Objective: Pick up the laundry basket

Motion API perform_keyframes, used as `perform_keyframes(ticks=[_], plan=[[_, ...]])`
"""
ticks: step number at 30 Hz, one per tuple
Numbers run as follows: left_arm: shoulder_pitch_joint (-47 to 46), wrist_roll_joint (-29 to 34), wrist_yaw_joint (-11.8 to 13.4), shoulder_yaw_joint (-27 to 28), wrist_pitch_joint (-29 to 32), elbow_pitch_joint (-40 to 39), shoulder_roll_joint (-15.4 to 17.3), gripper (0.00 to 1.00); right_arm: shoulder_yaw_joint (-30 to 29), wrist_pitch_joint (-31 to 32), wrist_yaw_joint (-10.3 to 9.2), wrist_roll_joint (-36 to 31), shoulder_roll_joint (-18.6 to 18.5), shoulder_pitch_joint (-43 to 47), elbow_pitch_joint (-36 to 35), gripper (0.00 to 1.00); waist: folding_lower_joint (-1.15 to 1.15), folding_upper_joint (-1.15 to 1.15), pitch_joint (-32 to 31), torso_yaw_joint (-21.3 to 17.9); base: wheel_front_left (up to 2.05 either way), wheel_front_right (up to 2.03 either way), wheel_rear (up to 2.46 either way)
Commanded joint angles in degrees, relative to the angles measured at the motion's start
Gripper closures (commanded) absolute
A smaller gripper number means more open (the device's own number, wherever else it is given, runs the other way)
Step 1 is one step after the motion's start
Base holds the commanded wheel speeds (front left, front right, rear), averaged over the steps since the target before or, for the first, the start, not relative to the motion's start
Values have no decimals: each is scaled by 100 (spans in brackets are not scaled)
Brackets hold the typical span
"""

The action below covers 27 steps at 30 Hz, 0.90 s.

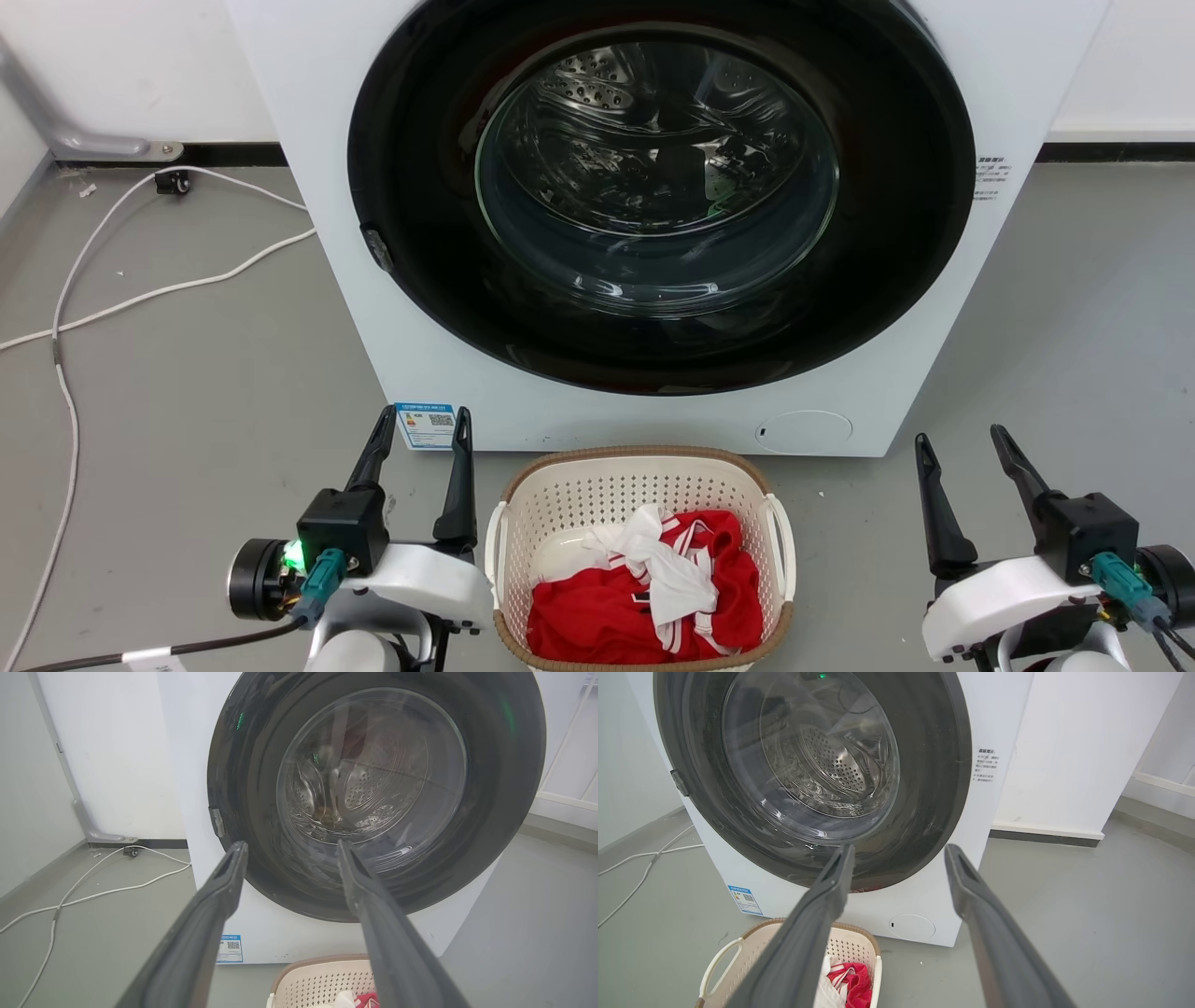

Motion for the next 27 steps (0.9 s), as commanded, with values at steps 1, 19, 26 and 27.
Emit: perform_keyframes(ticks=[1,19,26,27], plan=[[-9,79,21,-6,-32,-6,13,0,11,-32,-2,-88,3,35,-42,0,0,0,1,-1,0,0,0],[38,134,67,-55,-145,140,13,0,17,-140,-2,-196,5,50,7,0,0,0,26,-9,0,0,0],[4,63,65,-42,-145,221,13,0,9,-177,-2,-88,5,34,65,0,0,0,48,-14,0,0,0],[-2,62,61,-40,-144,228,13,0,7,-179,-2,-88,5,35,72,0,0,0,51,-14,0,0,0]])
